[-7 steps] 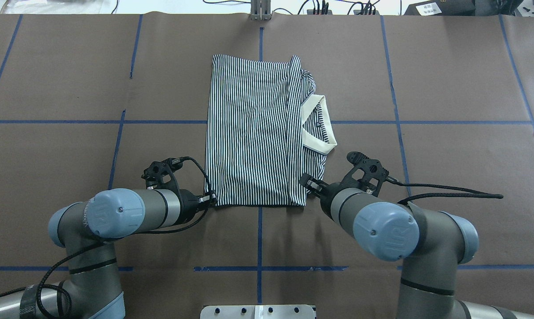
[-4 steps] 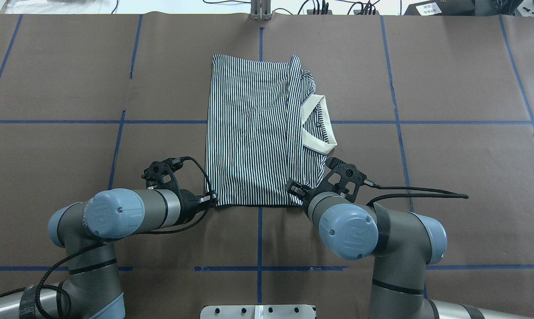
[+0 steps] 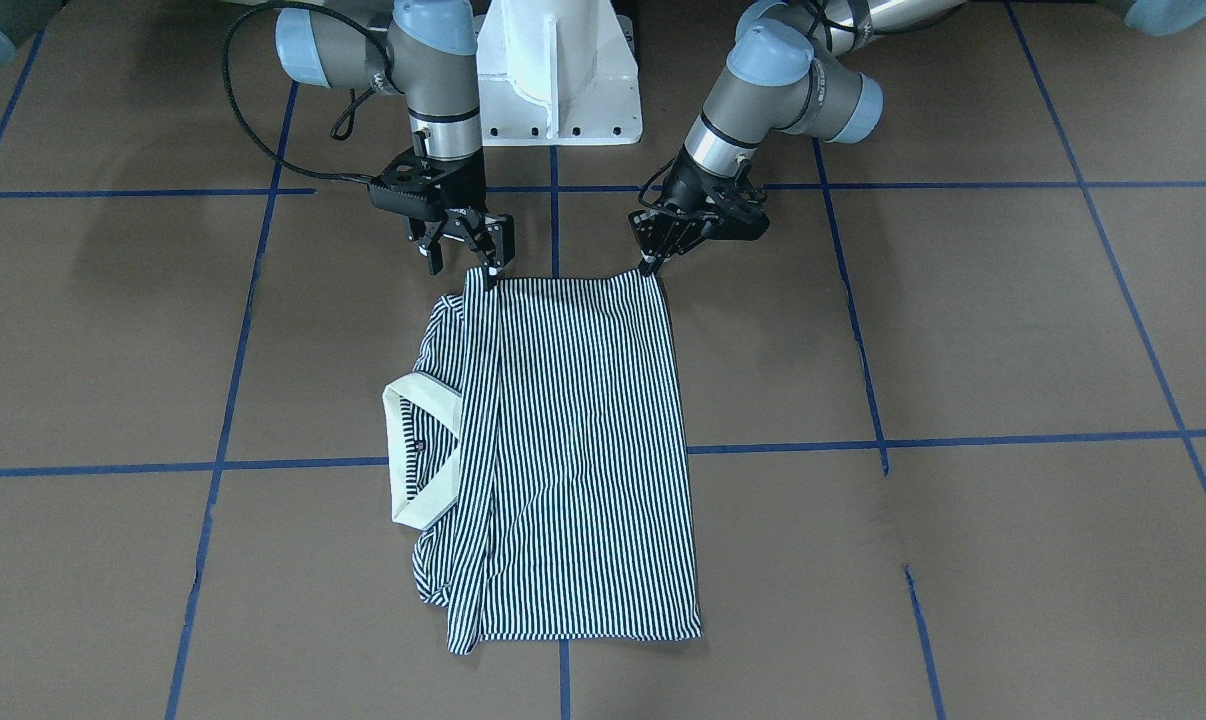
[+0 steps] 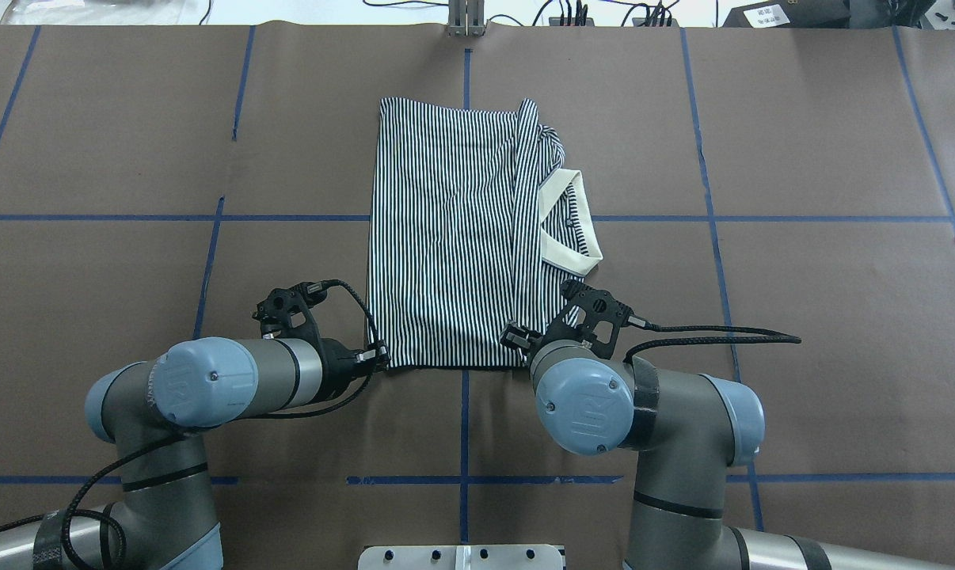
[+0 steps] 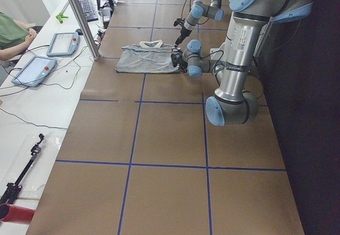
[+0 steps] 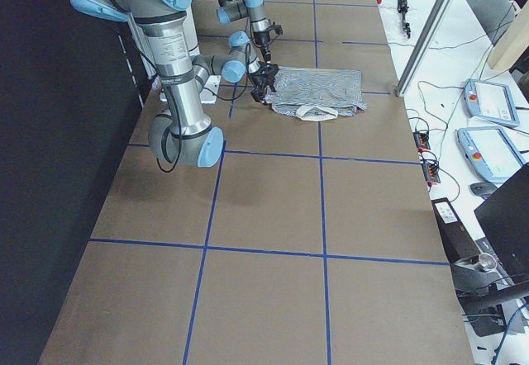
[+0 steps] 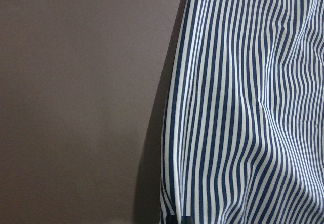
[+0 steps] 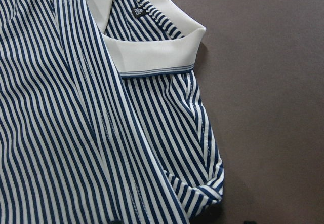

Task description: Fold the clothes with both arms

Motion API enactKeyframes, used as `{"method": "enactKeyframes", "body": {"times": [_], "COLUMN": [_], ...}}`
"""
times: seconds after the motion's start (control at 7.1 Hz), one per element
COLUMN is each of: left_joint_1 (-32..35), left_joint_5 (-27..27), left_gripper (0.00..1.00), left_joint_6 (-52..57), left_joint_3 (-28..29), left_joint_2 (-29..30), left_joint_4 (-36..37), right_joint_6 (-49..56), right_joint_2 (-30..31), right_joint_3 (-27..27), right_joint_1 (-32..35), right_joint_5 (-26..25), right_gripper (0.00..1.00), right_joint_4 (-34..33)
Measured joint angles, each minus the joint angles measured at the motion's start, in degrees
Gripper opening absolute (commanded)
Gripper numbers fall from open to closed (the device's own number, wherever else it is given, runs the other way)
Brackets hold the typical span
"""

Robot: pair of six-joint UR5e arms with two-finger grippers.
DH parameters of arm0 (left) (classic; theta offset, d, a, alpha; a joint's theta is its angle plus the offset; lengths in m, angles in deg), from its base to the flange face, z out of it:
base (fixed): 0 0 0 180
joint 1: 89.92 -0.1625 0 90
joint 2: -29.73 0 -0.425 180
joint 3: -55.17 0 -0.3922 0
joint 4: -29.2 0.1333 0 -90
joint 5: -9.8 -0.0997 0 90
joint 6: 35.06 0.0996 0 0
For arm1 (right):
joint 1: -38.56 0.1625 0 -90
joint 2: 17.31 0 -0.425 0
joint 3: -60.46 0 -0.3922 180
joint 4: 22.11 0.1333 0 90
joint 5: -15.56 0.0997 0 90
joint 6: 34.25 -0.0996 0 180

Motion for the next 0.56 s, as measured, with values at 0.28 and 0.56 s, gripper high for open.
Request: {"method": "enactKeyframes", "body": {"times": [0.28,0.56], "left_joint_1": [-0.06,-0.08], "left_joint_5": [0.0,0.0], "left_gripper": [0.0,0.0], "left_joint_6": [0.0,0.0], "left_joint_3": [0.04,0.07], "left_joint_2": [0.0,0.0], "left_joint_4": [0.0,0.0], "right_joint_6": [4.57,16.79], "right_joint_2": [-1.2,-1.35], "right_joint_3": [0.85,0.82], "right_joint_1": [0.32,-0.07], "right_joint_5": [-0.18,-0.63], "right_gripper": [0.7,0.65], "right_joint_4": [-1.67,-2.86]}}
